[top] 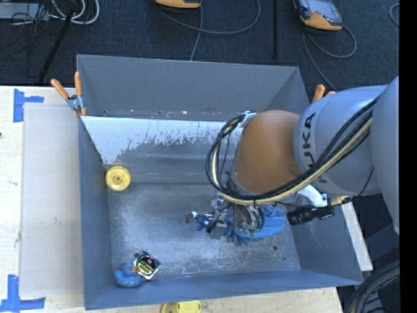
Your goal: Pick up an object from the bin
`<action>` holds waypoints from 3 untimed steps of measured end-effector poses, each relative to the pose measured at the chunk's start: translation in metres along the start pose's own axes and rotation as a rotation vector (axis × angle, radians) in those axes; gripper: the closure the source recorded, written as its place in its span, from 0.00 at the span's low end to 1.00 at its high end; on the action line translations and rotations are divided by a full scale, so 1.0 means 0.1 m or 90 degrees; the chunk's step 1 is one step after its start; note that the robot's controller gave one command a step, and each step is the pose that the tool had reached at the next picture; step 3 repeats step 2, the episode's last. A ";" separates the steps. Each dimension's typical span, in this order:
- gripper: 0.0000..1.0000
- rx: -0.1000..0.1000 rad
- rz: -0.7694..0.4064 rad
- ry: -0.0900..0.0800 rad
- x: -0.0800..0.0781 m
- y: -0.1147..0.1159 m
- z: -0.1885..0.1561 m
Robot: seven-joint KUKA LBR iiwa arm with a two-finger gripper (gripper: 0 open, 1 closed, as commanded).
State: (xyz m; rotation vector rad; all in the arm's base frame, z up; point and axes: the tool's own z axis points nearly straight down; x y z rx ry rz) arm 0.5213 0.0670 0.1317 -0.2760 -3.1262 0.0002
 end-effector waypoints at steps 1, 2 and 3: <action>1.00 -0.001 0.000 -0.003 -0.01 0.00 -0.12; 1.00 -0.001 0.000 -0.003 0.00 0.00 -0.17; 1.00 -0.001 0.000 -0.003 0.00 0.00 -0.17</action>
Offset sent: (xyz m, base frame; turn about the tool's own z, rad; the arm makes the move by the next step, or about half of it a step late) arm -0.0001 -0.0001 0.0137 0.0000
